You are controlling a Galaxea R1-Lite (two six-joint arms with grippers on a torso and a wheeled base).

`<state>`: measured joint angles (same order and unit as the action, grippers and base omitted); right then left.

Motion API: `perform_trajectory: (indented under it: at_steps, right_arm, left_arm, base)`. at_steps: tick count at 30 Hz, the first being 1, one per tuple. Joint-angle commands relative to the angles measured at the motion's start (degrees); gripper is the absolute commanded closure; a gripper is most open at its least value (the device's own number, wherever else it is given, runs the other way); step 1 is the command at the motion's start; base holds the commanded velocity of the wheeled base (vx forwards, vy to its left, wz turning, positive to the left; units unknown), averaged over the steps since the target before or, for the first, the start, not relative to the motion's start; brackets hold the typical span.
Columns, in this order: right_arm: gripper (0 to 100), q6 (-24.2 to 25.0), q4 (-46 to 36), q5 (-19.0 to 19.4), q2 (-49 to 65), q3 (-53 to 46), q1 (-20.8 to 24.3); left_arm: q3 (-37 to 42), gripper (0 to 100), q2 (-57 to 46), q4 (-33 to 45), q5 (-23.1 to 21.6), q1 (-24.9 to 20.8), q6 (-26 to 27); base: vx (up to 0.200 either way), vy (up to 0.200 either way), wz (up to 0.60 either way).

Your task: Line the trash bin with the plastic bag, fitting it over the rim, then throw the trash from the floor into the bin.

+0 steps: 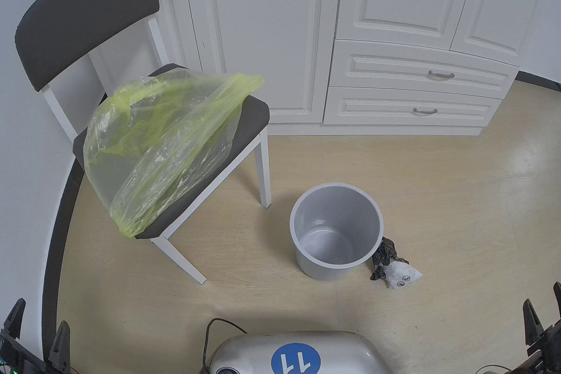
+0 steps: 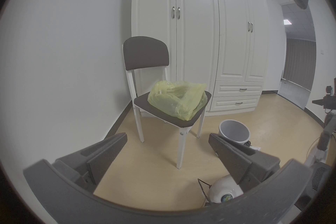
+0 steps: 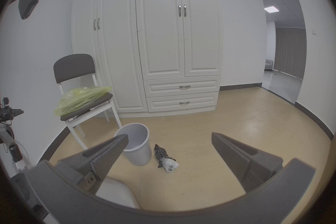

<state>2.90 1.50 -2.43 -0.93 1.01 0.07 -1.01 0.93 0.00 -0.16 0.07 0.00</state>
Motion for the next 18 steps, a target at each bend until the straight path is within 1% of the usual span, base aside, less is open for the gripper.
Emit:
perform_trajectory:
  at_steps: [1, 8, 12, 18]
  right_arm:
    - [0, -0.09, 0.08, 0.05, 0.93, -1.01, 0.01]
    - [0, -0.09, 0.08, 0.05, 0.93, -1.01, -0.07]
    - [0, -0.18, -0.01, 0.23, 0.93, -1.01, -0.07]
    - [0, -0.35, -0.01, 0.23, 0.93, -1.01, -0.16]
  left_arm:
    - [1.01, 0, -0.75, 0.00, 0.07, 0.01, 0.00]
    - [1.01, 0, -0.75, 0.00, -0.02, 0.01, 0.09]
    - [1.01, 0, -0.84, 0.09, -0.46, 0.01, 1.49]
    - [0.92, 0, -0.75, 0.09, -0.46, 0.01, 0.53]
  base:
    - [0.000, 0.000, 0.00]
    - [0.000, 0.000, 0.00]
    - [0.000, 0.000, 0.00]
    - [0.000, 0.000, 0.00]
